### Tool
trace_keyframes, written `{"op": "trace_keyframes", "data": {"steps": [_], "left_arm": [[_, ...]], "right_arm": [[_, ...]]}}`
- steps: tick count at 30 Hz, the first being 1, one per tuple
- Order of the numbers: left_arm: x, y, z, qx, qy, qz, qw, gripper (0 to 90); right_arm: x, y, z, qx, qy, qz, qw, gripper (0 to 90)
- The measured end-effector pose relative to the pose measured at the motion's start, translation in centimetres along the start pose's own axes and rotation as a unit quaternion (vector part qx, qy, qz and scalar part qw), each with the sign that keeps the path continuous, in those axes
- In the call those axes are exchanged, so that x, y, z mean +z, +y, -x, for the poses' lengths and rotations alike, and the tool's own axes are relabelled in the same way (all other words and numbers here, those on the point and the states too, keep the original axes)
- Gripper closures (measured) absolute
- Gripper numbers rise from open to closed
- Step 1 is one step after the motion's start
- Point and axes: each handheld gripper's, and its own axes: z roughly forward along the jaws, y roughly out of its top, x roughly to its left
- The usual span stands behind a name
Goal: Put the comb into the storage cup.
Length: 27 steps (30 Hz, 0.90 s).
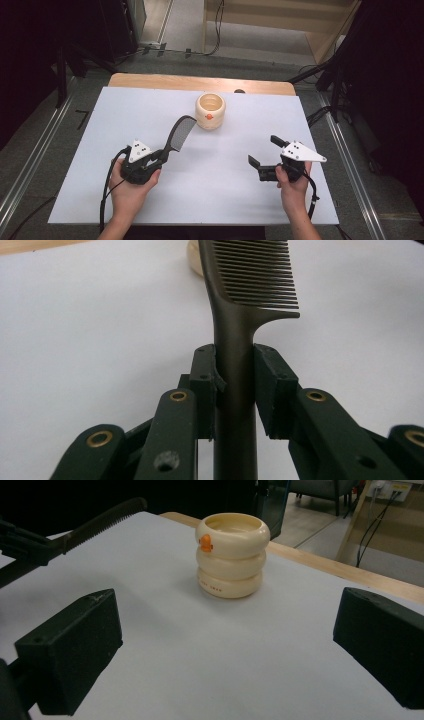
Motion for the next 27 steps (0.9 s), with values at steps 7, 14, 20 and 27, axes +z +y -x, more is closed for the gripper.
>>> {"op": "trace_keyframes", "data": {"steps": [7, 14, 20, 27], "left_arm": [[0.4, 0.5, 0.5, 0.001, -0.006, 0.021, 0.9998, 72.6], [0.4, 1.0, 1.1, 0.001, -0.010, 0.047, 0.9988, 72.6], [0.6, 1.4, 1.9, 0.007, -0.020, 0.066, 0.9976, 72.6], [0.9, 1.6, 2.5, 0.008, -0.033, 0.080, 0.9962, 72.6]], "right_arm": [[1.3, 1.5, -0.8, 0.007, 0.016, 0.004, 0.9998, 0.0], [2.3, 2.5, -1.7, 0.006, 0.026, 0.003, 0.9996, 0.0], [3.3, 3.0, -2.6, 0.020, 0.041, 0.007, 0.9989, 0.0], [4.1, 3.8, -3.4, 0.024, 0.057, 0.010, 0.9980, 0.0]]}}
